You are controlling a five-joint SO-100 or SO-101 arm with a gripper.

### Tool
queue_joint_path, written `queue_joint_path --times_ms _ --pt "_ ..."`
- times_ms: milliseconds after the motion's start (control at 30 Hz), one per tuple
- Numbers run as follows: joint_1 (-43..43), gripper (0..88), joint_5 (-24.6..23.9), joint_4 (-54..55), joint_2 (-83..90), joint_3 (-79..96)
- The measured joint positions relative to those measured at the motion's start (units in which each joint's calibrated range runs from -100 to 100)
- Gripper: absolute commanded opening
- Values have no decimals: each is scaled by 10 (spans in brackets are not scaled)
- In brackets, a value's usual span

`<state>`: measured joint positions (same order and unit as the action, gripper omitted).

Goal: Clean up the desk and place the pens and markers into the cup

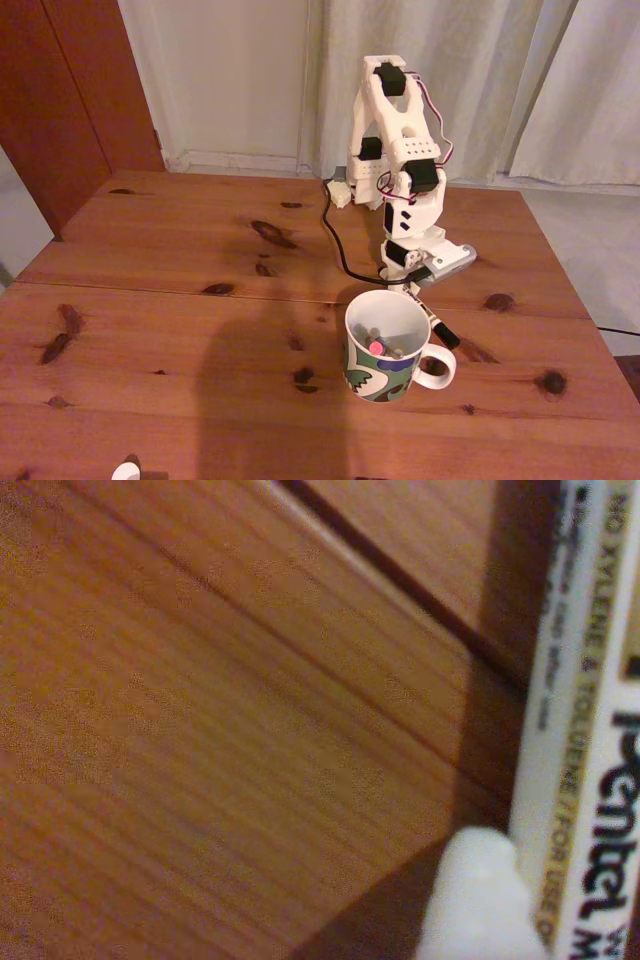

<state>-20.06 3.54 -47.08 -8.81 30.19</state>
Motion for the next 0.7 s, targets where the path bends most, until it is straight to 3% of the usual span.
queue_joint_path --times_ms 167,267,700 --pt "0 129 1 0 -1 0" --pt "0 5 1 0 -1 0" --pt "20 10 2 14 -2 -6"
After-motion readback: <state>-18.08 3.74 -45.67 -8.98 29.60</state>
